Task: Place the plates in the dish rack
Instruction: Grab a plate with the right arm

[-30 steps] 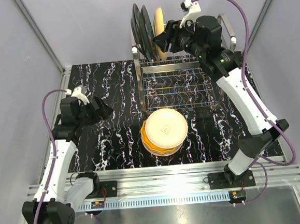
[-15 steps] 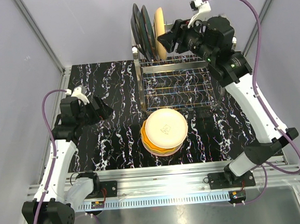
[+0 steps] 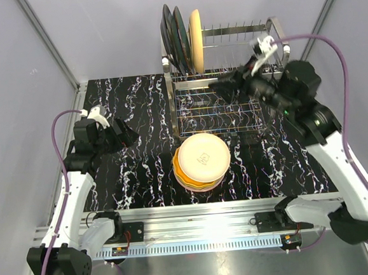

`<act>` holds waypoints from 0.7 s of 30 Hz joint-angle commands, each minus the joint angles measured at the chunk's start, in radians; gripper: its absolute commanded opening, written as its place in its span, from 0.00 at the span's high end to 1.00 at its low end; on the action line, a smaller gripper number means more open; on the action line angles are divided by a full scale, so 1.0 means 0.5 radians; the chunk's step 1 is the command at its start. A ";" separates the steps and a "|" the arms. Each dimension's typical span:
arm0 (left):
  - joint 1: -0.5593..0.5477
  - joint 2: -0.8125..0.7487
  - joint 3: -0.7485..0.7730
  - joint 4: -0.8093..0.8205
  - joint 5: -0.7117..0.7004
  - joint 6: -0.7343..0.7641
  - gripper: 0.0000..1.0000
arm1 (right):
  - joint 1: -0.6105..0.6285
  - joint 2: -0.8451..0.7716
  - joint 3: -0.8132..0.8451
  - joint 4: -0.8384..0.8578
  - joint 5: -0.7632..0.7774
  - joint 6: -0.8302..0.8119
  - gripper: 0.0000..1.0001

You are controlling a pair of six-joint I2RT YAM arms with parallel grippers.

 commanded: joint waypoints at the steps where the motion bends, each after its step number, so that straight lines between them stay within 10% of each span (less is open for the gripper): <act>1: 0.017 0.004 -0.020 0.105 0.019 -0.003 0.01 | 0.210 -0.275 -0.200 0.081 -0.237 -0.191 0.48; 12: 0.047 0.004 -0.020 0.101 -0.003 0.003 0.01 | 0.922 -0.635 -1.194 0.121 0.327 -0.102 0.56; 21: 0.060 -0.005 -0.023 0.098 0.006 0.003 0.01 | 1.312 -0.313 -1.526 0.225 1.138 0.208 0.59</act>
